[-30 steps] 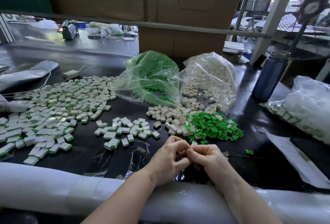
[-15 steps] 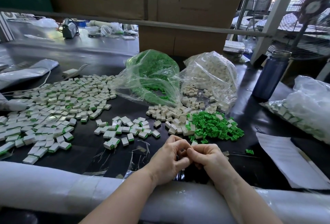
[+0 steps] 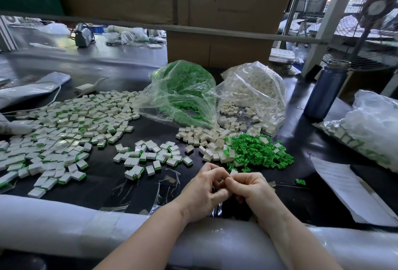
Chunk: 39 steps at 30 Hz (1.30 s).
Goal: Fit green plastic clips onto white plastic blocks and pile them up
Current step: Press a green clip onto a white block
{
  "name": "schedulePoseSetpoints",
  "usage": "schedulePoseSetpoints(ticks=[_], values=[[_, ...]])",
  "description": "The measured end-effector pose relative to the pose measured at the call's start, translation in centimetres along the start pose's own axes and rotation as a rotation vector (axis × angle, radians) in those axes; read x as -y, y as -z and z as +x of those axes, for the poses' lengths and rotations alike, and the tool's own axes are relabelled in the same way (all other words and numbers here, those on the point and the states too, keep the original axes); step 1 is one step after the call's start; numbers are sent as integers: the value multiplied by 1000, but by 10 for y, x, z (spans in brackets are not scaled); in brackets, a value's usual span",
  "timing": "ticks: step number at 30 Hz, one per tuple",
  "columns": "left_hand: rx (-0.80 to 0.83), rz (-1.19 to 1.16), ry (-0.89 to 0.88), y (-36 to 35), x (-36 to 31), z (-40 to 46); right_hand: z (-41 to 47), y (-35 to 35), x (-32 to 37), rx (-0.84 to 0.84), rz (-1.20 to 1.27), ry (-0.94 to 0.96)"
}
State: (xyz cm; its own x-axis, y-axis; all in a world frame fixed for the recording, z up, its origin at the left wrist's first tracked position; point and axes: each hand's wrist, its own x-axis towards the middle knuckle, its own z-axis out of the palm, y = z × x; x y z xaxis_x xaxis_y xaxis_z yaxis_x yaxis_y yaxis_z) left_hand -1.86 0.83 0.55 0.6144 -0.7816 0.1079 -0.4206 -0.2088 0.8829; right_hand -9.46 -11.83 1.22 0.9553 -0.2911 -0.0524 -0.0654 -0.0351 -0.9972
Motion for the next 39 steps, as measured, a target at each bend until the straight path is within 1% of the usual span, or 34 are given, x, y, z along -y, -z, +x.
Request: schedulePoseSetpoints(ticks=[4,10,23,29,36,39], values=[[1,-2,5,0,-1,0,0,0,1,4,27,-9],[-12,-65,9,0,-1,0,-1,-1,2,26,43,-30],[-3,-50,3,0,-1,-1,-1,-1,1,21,99,-32],[-18,-109,-1,0,-4,0,-1,-1,2,28,66,-28],[6,-75,-2,0,-3,-2,-1,2,0,59,135,-62],[9,-61,-1,0,-4,-2,-1,1,0,45,146,-50]])
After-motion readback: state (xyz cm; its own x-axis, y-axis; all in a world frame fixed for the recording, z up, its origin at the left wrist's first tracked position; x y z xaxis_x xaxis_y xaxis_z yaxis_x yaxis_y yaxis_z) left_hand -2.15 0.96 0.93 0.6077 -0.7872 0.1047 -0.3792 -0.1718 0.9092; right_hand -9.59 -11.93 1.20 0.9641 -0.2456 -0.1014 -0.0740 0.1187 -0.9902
